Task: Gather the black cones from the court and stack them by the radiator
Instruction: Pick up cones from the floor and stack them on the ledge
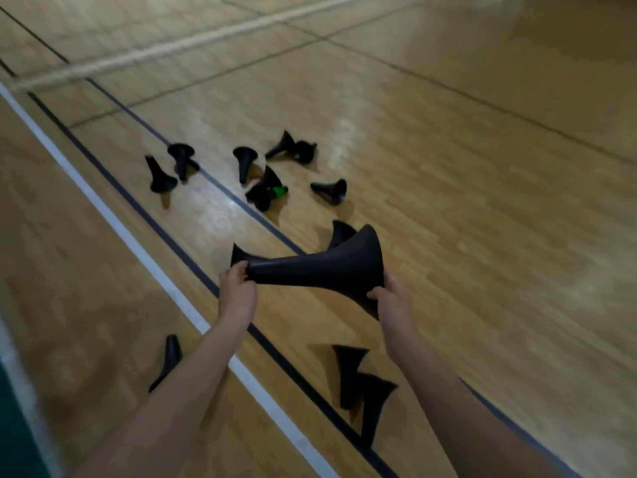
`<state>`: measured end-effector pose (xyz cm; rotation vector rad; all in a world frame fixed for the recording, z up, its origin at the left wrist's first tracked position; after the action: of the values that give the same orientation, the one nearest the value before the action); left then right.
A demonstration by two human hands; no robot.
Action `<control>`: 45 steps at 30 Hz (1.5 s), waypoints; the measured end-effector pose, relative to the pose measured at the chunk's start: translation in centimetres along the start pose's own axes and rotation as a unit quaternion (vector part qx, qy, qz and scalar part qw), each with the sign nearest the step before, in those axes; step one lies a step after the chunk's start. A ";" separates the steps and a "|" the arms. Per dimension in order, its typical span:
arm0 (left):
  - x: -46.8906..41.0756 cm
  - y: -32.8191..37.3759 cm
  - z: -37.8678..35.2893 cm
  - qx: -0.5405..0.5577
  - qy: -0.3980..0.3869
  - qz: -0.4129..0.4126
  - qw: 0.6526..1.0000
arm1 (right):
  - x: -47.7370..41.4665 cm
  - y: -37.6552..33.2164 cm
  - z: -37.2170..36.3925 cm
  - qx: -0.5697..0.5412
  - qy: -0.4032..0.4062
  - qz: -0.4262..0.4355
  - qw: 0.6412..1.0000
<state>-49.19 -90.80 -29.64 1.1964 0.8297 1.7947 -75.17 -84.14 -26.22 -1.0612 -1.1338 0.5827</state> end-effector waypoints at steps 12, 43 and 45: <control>8.2 16.5 14.7 0.066 0.096 -0.109 0.987 | 10.0 -18.9 -5.5 -0.013 -0.087 0.169 0.982; 36.9 7.9 39.4 0.107 0.460 -0.094 0.877 | 30.8 -20.0 -24.3 -0.038 -0.463 0.194 0.864; 40.2 5.8 41.0 0.105 0.498 -0.089 0.856 | 33.7 -18.8 -25.5 -0.041 -0.495 0.189 0.847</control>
<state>-21.31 -54.39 5.44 0.1811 1.6776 2.1692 -41.83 -73.79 4.19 -1.0710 -1.8551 1.5224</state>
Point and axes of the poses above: each hand's wrist, its own x-axis away from the middle knuckle, its own z-axis out of the back of the hand, y = z × x, the point moved 8 cm from there along -x, towards the middle knuckle, and after that the axes turned 5 degrees about -x, right-handed, at the moved point
